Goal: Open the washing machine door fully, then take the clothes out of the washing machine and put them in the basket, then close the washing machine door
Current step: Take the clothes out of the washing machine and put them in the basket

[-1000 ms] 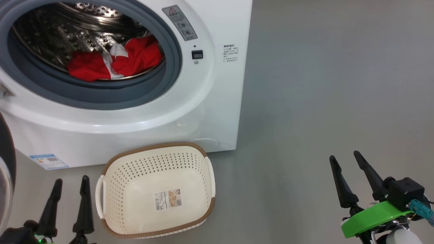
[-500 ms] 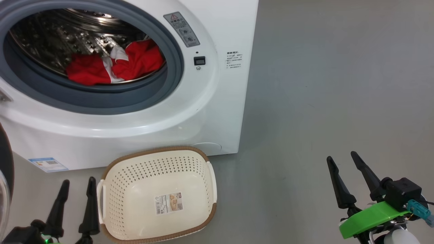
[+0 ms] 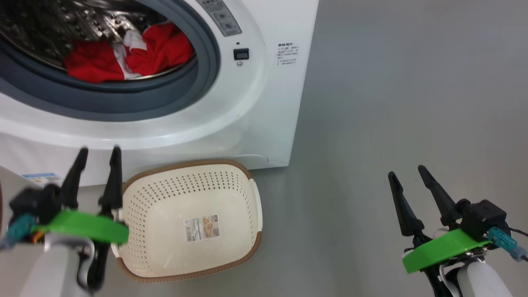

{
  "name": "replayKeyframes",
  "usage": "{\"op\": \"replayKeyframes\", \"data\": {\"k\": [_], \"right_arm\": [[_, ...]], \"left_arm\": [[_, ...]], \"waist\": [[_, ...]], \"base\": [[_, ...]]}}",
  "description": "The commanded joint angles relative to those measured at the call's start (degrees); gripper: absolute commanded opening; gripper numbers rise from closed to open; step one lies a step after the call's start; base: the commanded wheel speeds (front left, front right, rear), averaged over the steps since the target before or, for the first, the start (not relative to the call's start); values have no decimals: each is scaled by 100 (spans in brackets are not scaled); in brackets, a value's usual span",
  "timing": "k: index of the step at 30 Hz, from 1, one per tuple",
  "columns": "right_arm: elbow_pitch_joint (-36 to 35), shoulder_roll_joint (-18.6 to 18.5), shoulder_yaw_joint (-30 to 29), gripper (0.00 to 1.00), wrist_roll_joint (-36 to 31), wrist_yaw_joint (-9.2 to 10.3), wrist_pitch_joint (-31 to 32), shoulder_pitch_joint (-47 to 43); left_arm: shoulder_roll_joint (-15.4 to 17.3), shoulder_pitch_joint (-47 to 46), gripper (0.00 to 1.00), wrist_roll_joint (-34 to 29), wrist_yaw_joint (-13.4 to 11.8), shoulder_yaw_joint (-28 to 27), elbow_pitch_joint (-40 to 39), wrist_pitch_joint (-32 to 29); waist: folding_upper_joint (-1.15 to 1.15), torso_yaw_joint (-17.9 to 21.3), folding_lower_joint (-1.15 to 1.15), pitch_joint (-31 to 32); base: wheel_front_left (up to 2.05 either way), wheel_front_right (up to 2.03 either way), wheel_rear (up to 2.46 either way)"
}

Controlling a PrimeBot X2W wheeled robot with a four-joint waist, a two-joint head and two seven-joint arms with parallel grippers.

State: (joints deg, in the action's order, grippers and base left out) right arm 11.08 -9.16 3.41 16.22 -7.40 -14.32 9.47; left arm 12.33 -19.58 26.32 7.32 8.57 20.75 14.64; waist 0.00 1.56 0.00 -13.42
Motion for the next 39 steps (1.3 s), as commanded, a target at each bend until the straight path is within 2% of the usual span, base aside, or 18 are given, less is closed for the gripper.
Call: {"op": "replayKeyframes", "data": {"k": [1,7,19,26,39], "right_arm": [[-159,-3,170,100,-74,-9,-68,138],[-192,175,314,100,-97,-9,-68,456],[-241,468,484,100,-57,-9,-68,839],[-270,569,612,100,-13,-9,-68,944],[-346,625,808,100,57,-9,-68,1129]], "left_arm": [[212,-425,100,31,16,-106,51,30],[425,-2103,100,204,16,511,1391,-209],[832,-3978,100,354,17,1406,3240,-383],[1106,-4595,100,385,17,1857,3804,-496],[1670,-5458,100,588,17,2697,4350,-598]], "waist": [[0,57,0,-183],[0,284,0,-655],[0,826,0,-1329],[0,1081,0,-1648],[0,1464,0,-2079]], "base": [[0,0,0],[0,0,0],[0,0,0],[0,0,0],[0,0,0]]}}
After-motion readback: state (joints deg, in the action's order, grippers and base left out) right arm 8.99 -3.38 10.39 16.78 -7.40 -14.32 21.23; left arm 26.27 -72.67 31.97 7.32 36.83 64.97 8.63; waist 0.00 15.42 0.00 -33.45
